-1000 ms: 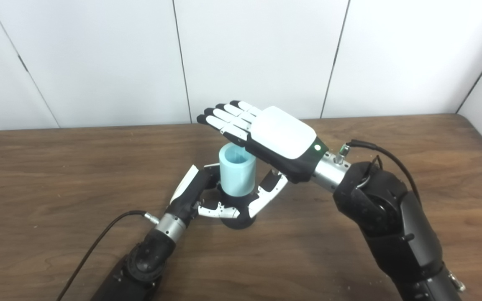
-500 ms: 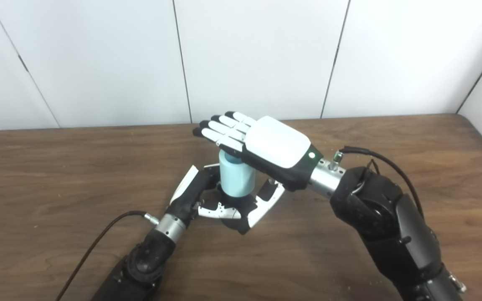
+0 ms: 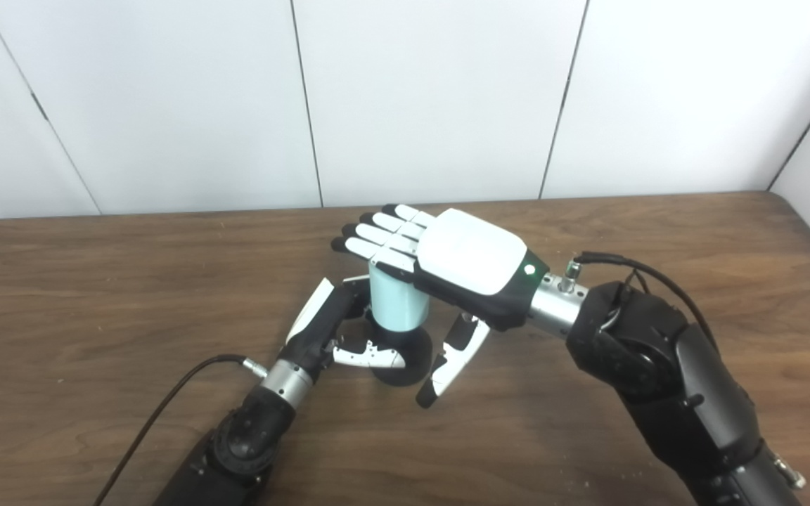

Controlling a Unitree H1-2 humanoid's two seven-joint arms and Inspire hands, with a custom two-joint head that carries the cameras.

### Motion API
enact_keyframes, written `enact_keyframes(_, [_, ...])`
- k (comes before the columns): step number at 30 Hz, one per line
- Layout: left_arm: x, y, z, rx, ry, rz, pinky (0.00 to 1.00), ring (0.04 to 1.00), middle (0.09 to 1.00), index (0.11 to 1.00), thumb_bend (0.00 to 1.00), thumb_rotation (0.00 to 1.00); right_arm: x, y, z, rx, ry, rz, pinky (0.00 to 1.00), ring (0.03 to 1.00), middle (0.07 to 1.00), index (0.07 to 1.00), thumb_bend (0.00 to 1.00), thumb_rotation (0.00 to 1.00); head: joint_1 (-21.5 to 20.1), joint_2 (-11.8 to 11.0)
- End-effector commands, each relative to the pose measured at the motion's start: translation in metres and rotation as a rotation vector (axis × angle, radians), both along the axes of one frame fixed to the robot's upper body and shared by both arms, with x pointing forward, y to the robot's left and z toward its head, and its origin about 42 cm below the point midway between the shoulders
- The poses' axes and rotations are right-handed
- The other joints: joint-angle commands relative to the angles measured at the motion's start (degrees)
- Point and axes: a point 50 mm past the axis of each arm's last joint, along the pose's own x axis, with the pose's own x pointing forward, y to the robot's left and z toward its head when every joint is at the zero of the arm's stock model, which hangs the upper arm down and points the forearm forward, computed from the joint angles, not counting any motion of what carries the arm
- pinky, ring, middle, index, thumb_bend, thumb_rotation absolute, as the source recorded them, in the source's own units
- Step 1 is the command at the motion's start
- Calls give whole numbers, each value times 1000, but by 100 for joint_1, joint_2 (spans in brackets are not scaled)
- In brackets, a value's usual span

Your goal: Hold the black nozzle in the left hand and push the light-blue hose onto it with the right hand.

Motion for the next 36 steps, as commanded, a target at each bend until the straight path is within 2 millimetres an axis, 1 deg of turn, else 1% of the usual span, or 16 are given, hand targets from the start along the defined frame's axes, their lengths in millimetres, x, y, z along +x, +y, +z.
enact_keyframes(1, [-44, 21, -78, 191, 301, 1, 368, 433, 454, 504, 522, 0, -2, 1, 14, 22, -67, 39, 1000, 1000, 1000, 1000, 955, 588, -3, 3])
enact_keyframes(11, [-45, 20, -78, 182, 307, 1, 368, 433, 452, 505, 522, 0, -2, -2, 3, 21, -51, 74, 994, 1000, 1000, 1000, 949, 588, 6, 29])
enact_keyframes(17, [-46, 20, -79, 187, 306, 0, 370, 434, 453, 504, 522, 0, 0, -4, -4, -25, -41, 88, 993, 1000, 1000, 1000, 912, 647, 6, 32])
enact_keyframes(26, [-46, 20, -78, 194, 311, -1, 390, 455, 468, 499, 523, 0, 1, -7, -9, -78, -40, 92, 1000, 1000, 1000, 1000, 943, 661, 49, 40])
enact_keyframes(30, [-47, 21, -76, 191, 309, -2, 379, 444, 457, 503, 522, 0, 0, -6, -12, -78, -37, 95, 1000, 1000, 1000, 1000, 927, 684, 54, 53])
enact_keyframes(32, [-47, 21, -76, 189, 307, -2, 378, 443, 456, 503, 522, 0, -1, -5, -15, -74, -29, 97, 997, 1000, 1000, 1000, 922, 689, 56, 58])
enact_keyframes(36, [-48, 22, -75, 182, 310, -2, 379, 444, 456, 503, 522, 0, -1, -4, -22, -57, -5, 108, 954, 1000, 1000, 1000, 926, 690, 49, 64])
